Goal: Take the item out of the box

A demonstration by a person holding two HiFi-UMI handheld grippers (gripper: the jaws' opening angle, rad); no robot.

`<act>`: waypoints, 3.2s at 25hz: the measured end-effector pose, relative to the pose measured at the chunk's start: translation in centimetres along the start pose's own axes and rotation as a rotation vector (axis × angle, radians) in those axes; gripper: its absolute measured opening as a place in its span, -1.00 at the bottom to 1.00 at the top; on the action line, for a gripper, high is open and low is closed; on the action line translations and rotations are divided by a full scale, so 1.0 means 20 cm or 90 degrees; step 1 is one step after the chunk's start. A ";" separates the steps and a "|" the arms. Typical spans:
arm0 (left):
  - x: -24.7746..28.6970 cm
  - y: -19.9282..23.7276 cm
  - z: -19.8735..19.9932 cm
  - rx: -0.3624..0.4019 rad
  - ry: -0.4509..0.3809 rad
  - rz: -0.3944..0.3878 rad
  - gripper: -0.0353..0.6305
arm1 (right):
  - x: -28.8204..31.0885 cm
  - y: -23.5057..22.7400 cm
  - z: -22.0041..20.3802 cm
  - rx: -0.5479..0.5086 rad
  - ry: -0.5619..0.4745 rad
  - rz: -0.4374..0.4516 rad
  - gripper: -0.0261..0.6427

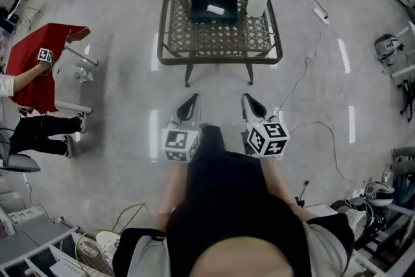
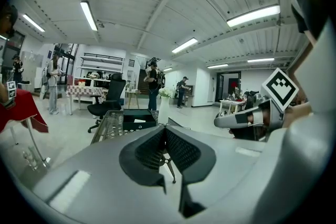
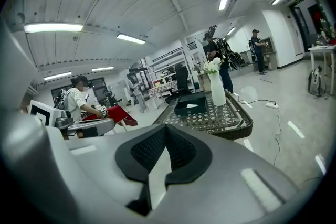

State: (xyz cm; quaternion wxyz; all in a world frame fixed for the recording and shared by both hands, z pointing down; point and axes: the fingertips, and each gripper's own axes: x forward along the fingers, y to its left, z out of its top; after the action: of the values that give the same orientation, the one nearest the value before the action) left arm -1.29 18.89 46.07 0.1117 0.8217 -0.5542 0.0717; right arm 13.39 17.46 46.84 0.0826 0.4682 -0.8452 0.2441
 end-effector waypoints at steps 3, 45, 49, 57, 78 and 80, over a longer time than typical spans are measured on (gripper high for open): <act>-0.02 0.01 -0.01 -0.003 0.002 0.006 -0.87 | 0.00 0.01 -0.01 0.002 0.004 0.005 -0.92; 0.45 0.32 0.14 -0.020 0.019 0.014 -0.87 | 0.47 -0.15 0.25 0.003 0.019 -0.007 -0.92; 0.51 0.35 0.17 -0.019 0.020 0.010 -0.87 | 0.53 -0.17 0.29 0.007 0.020 -0.011 -0.92; 0.67 0.45 0.23 -0.014 0.018 0.000 -0.87 | 0.69 -0.22 0.39 0.012 0.014 -0.017 -0.92; 1.02 0.67 0.35 -0.011 0.022 -0.045 -0.87 | 1.03 -0.31 0.55 0.020 0.016 -0.042 -0.92; 1.05 0.68 0.35 -0.009 0.025 -0.050 -0.87 | 1.05 -0.33 0.57 0.023 0.013 -0.049 -0.92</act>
State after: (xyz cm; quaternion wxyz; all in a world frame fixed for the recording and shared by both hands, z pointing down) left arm -6.06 -6.64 45.71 0.1311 0.8405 -0.5197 0.0793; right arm 8.33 -6.76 46.87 0.0924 0.4993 -0.8211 0.2608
